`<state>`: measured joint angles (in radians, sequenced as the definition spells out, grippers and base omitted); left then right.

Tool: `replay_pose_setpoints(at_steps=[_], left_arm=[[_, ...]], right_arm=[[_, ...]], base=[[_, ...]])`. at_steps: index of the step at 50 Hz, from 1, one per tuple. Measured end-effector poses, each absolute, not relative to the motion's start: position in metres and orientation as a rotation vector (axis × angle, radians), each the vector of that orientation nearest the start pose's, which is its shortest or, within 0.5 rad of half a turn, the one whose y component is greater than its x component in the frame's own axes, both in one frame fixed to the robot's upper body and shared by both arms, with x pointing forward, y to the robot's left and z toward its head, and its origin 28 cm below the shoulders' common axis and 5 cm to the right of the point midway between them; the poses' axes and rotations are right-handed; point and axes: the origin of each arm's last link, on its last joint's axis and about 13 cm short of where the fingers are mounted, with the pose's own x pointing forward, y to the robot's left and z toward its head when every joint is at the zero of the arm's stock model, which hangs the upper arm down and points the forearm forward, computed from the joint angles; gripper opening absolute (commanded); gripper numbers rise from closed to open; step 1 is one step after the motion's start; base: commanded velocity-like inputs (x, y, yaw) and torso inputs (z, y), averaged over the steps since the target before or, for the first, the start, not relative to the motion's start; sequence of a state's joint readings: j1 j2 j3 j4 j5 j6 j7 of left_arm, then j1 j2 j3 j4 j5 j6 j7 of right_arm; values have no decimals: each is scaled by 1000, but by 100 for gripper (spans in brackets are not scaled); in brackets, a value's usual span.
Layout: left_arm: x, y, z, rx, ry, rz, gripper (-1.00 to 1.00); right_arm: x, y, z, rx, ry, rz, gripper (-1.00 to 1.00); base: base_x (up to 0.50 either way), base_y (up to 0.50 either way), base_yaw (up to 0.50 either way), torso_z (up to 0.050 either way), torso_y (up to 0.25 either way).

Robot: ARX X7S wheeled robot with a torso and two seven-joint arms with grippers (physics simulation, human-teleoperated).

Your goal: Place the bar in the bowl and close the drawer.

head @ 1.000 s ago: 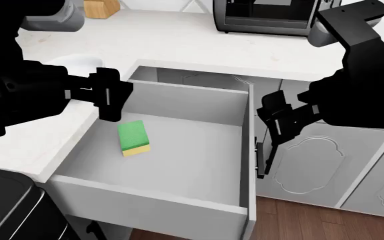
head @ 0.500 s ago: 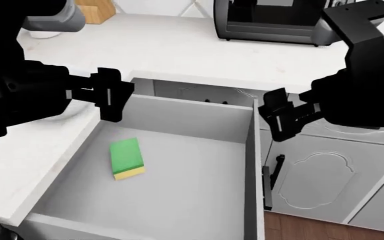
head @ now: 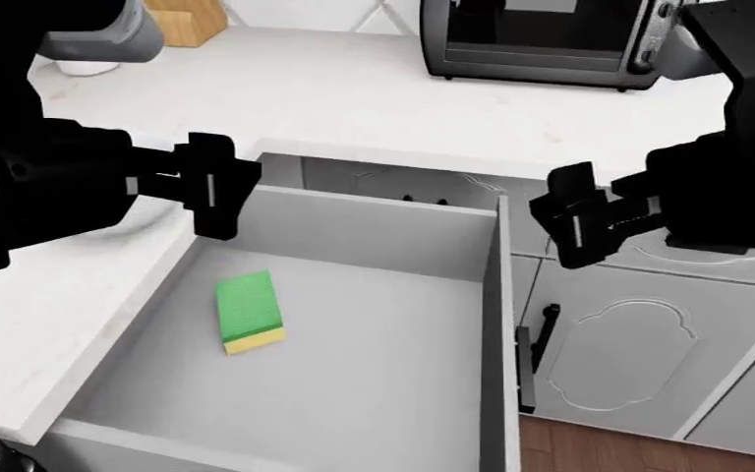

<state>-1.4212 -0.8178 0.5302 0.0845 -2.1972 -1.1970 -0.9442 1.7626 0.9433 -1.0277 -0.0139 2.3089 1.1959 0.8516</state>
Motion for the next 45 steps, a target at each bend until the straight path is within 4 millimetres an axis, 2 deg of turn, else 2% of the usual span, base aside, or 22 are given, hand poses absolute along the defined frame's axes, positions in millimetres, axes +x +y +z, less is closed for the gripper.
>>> replay_pose_setpoints(at_steps=[9,17,32,45], left_arm=[[233,261,343,-28,412,-410,100],[233,261,343,-25,411,-410,100],[234,258,342,-14,413,-409,100],[235,256,342,-8,417,-411,100]], right_arm=[[225,-182,354,-36,572,332,100],[224,-198,339,48,574,319,100],[221,-229,294,233,593,308,100],[210,-248,251,375,582,326,100]], base=[[0,0,0,0,0],[0,0,0,0,0],[0,0,0,0,0],[0,0,0,0,0]])
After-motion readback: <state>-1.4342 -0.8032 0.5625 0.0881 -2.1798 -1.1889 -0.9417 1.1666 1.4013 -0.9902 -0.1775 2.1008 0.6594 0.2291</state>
